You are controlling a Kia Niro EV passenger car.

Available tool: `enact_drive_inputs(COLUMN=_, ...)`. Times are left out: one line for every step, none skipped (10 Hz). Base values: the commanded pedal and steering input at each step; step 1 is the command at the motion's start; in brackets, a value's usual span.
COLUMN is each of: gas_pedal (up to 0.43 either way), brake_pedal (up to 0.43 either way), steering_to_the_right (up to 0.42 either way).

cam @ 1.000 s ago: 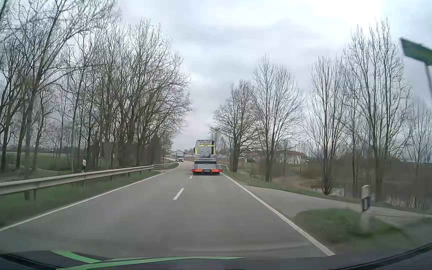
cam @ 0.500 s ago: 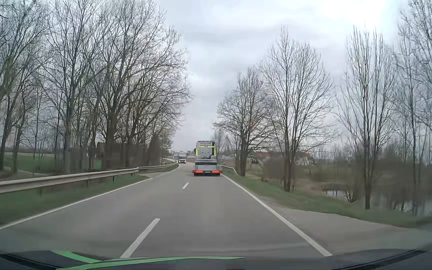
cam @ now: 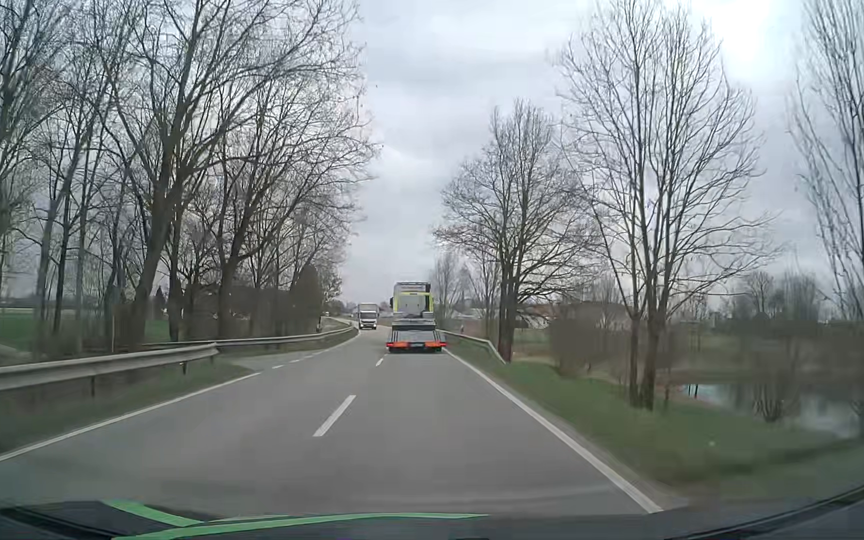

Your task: Follow the waypoints while adhering to traffic rules and regulations

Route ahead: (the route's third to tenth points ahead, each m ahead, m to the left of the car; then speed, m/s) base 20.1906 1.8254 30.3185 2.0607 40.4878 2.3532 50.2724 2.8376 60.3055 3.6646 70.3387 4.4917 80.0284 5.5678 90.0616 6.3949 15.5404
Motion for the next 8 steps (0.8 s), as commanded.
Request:
enact_drive_inputs(gas_pedal=0.157, brake_pedal=0.0, steering_to_the_right=-0.005)
enact_drive_inputs(gas_pedal=0.157, brake_pedal=0.0, steering_to_the_right=-0.005)
enact_drive_inputs(gas_pedal=0.157, brake_pedal=0.0, steering_to_the_right=-0.005)
enact_drive_inputs(gas_pedal=0.157, brake_pedal=0.0, steering_to_the_right=-0.005)
enact_drive_inputs(gas_pedal=0.157, brake_pedal=0.0, steering_to_the_right=-0.005)
enact_drive_inputs(gas_pedal=0.157, brake_pedal=0.0, steering_to_the_right=-0.005)
enact_drive_inputs(gas_pedal=0.157, brake_pedal=0.0, steering_to_the_right=-0.005)
enact_drive_inputs(gas_pedal=0.157, brake_pedal=0.0, steering_to_the_right=-0.005)
